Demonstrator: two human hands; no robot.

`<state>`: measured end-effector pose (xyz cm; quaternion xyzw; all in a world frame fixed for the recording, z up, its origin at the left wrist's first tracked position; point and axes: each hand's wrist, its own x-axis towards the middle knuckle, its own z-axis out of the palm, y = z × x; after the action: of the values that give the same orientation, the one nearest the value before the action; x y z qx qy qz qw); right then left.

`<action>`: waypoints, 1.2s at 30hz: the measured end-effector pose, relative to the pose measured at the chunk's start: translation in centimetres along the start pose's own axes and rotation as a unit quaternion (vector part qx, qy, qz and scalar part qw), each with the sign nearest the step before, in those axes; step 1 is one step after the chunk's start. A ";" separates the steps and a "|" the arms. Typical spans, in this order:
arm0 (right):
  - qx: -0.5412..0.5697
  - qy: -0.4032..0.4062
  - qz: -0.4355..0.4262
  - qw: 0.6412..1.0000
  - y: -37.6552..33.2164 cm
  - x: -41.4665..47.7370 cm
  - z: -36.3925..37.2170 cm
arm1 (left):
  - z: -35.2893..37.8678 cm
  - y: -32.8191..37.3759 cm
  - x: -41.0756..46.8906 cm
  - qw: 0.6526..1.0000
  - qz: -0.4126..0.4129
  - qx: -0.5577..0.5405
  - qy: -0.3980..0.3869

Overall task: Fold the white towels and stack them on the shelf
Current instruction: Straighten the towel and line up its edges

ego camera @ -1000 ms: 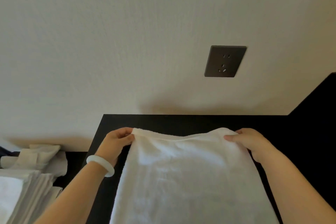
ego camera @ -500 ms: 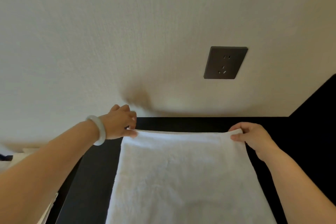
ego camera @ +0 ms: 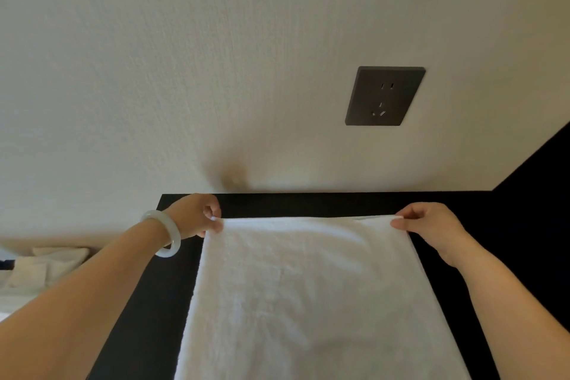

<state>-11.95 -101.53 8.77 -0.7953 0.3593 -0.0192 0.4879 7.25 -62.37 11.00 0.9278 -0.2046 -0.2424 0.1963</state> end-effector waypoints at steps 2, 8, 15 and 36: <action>0.008 0.048 -0.013 0.999 0.6 0.6 0.5 | 0.4 -0.2 0.1 0.999 0.000 -0.011 0.033; 0.023 0.121 -0.016 0.992 1.1 0.3 2.3 | 3.0 0.5 -0.7 0.987 -0.025 -0.045 0.150; -0.256 0.113 -0.371 0.885 -2.3 -9.4 12.4 | 12.0 8.6 -5.9 0.962 0.137 0.169 0.165; -0.430 0.082 -0.169 0.883 5.0 -7.4 7.7 | 15.9 5.9 -8.1 0.969 0.028 0.223 0.104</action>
<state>-17.23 -92.65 3.17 -0.9712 0.2314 -0.0097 0.0563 -9.31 -67.71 3.94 0.9623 -0.2575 -0.0870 0.0115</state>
